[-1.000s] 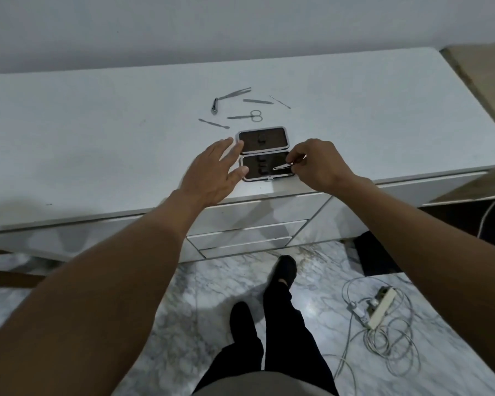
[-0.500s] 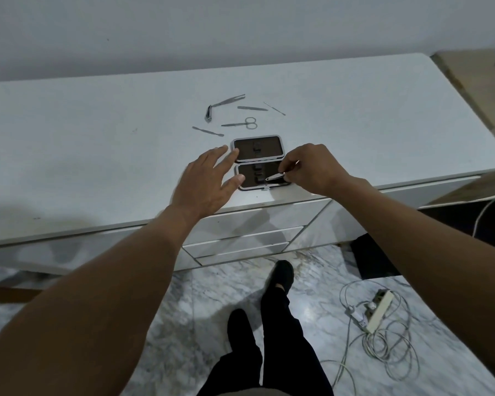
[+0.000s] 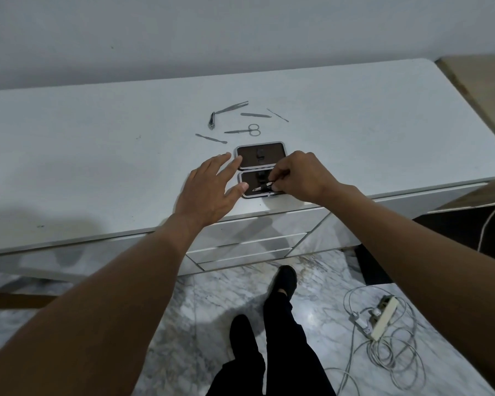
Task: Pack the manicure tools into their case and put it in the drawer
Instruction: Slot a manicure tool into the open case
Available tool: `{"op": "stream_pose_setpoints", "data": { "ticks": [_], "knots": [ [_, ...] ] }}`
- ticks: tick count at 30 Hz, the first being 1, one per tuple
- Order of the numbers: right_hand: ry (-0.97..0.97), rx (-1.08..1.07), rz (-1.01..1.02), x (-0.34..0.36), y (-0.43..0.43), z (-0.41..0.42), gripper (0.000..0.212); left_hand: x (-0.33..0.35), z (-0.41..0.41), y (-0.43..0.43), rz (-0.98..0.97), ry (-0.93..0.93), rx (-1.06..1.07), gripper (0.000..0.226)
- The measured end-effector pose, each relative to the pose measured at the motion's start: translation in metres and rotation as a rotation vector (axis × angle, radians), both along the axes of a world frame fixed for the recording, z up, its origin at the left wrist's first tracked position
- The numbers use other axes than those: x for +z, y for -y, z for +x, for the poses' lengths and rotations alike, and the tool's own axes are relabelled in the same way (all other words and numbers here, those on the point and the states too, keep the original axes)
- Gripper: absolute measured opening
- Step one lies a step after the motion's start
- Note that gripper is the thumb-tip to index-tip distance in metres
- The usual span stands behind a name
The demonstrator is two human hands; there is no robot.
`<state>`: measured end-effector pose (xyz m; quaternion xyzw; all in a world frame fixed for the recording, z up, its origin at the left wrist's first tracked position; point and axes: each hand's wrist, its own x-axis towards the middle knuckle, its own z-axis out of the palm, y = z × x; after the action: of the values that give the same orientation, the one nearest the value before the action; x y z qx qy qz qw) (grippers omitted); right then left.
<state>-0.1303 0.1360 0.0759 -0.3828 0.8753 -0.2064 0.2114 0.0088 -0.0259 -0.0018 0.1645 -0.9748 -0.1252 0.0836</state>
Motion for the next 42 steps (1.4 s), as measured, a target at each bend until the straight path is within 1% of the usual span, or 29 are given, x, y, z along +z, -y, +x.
{"op": "stream_pose_setpoints", "data": {
  "ticks": [7, 12, 16, 30, 38, 42],
  "knots": [
    [-0.024, 0.029, 0.030, 0.001, 0.006, -0.002, 0.014, 0.001, 0.000, -0.001, 0.004, -0.011, 0.004, 0.063],
    [0.054, 0.038, 0.050, 0.005, 0.007, -0.003, 0.019, 0.000, 0.000, 0.000, 0.017, -0.014, 0.004, 0.060],
    [0.089, 0.048, 0.065, 0.007, 0.007, -0.007, 0.019, 0.000, -0.001, -0.001, 0.015, -0.014, 0.011, 0.062],
    [0.041, 0.078, 0.045, 0.005, 0.008, -0.007, 0.015, 0.002, -0.001, -0.001, 0.020, -0.025, 0.017, 0.061],
    [0.073, 0.084, 0.057, 0.007, 0.008, -0.011, 0.015, 0.002, -0.001, -0.001, 0.026, -0.014, 0.022, 0.060],
    [0.049, 0.067, 0.030, 0.014, 0.009, -0.017, 0.011, 0.002, -0.001, -0.001, 0.032, -0.005, 0.028, 0.061]
  ]
}}
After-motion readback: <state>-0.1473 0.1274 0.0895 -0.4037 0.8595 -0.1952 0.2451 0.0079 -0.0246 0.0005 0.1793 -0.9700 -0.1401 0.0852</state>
